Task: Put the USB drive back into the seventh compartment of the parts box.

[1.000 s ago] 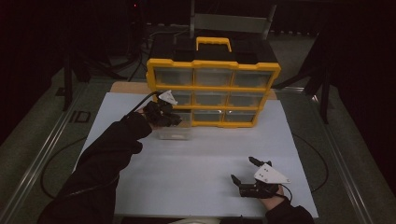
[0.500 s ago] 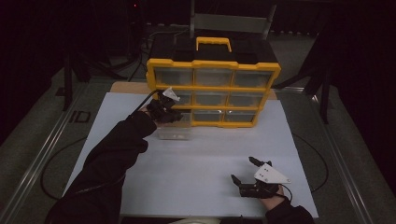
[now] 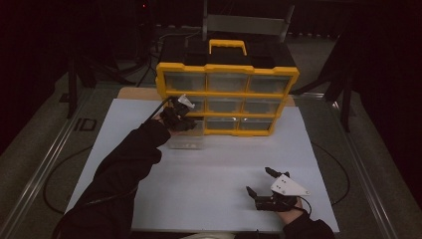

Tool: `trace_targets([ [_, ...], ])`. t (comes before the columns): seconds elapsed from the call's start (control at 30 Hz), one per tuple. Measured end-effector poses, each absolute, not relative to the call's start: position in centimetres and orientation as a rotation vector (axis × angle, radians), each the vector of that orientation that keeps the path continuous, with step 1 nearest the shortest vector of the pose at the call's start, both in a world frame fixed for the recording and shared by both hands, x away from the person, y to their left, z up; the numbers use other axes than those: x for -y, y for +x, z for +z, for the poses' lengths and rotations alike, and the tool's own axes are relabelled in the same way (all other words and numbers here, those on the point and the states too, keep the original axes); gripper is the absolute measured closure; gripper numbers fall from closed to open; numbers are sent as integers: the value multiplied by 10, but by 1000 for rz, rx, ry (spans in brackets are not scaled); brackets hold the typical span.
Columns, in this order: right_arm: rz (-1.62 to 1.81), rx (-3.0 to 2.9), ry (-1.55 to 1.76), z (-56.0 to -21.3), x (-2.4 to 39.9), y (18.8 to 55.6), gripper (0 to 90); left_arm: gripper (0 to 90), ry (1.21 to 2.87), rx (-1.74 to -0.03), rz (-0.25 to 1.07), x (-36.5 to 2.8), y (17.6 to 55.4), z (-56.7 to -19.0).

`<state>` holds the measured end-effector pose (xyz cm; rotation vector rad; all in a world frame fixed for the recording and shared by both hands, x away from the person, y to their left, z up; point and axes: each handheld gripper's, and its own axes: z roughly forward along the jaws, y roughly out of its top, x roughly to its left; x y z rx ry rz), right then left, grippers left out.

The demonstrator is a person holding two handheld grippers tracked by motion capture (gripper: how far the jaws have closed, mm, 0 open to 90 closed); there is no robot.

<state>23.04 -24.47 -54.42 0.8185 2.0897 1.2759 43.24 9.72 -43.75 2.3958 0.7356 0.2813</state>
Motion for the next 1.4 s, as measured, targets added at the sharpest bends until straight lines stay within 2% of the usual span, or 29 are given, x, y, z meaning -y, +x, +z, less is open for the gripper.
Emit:
trace_targets([
  [0.17, 1277, -2090, 820, -544, 245, 230, 90, 789, 2388, -753, 273, -98, 434, -439],
  [0.27, 1276, -2090, 819, -544, 245, 230, 90, 640, 2381, -764, 299, -99, 434, -437],
  [0.37, 1277, -2090, 820, -544, 245, 230, 90, 607, 2375, -766, 287, -100, 434, -435],
  [0.4, 1277, -2090, 820, -544, 245, 230, 90, 561, 2370, -775, 290, -100, 433, -435],
  [0.43, 1279, -2089, 820, -544, 245, 230, 90, 553, 2365, -777, 279, -100, 433, -434],
  [0.8, 1278, -2087, 817, -544, 245, 230, 90, 161, 2353, -796, 282, -104, 428, -431],
  [0.83, 1277, -2087, 817, -544, 245, 230, 90, 145, 2350, -793, 262, -105, 427, -430],
  [0.9, 1278, -2086, 821, -544, 245, 230, 90, 42, 2337, -784, 238, -108, 427, -428],
  [1.07, 1275, -2089, 816, -544, 245, 230, 90, 10, 2318, -783, 248, -111, 424, -425],
  [1.4, 1276, -2090, 813, -544, 244, 231, 90, 4, 2285, -764, 235, -122, 417, -427],
])
